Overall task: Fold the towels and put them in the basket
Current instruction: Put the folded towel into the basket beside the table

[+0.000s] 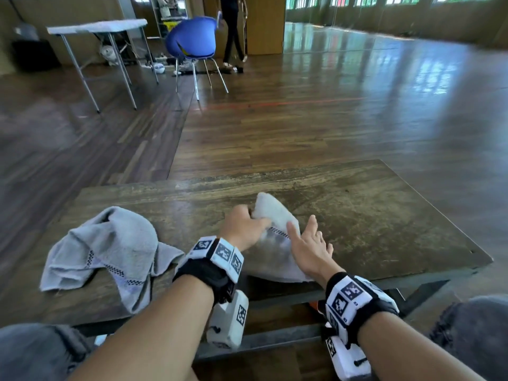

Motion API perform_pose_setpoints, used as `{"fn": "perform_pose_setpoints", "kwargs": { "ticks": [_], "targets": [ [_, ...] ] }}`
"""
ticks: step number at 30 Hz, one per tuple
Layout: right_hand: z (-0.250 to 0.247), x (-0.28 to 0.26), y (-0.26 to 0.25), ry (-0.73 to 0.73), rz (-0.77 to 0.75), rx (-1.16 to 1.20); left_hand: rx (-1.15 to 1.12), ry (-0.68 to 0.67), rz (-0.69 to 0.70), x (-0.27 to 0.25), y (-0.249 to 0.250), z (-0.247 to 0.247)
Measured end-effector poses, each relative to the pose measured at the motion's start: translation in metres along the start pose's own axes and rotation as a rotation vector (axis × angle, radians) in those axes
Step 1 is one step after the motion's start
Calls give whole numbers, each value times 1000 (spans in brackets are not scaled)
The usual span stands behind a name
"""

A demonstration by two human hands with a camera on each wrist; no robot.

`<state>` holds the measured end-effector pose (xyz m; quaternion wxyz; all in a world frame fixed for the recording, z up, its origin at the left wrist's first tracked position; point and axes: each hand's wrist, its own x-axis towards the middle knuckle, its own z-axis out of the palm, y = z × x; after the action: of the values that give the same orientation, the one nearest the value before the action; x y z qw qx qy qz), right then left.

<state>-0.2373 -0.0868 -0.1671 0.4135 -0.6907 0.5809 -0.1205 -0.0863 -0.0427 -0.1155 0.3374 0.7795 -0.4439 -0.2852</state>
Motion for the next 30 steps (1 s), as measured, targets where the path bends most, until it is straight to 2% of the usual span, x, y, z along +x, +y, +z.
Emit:
{"fn": "perform_pose_setpoints", "kwargs": {
  "ticks": [3,7,11,15,18,23,26,30],
  "targets": [
    [-16,-1,-34,-23,-7,239,-153,1,143,-9,29,-32],
    [-36,-6,-93,0,-144,480,-281,139,185,-21,53,-85],
    [-39,-21,-153,8,-307,517,-398,337,211,-36,53,-146],
    [-17,-44,-215,-7,-468,487,-457,531,208,-57,27,-207],
    [17,-70,-262,-102,-583,467,-479,675,202,-81,-8,-252],
    [99,-117,-330,-274,-712,343,-525,889,101,-141,-84,-318],
    [160,-146,-357,-401,-763,250,-543,1009,15,-187,-138,-345],
    [249,-183,-372,-623,-794,100,-560,1085,-133,-247,-219,-365]
  ]
}}
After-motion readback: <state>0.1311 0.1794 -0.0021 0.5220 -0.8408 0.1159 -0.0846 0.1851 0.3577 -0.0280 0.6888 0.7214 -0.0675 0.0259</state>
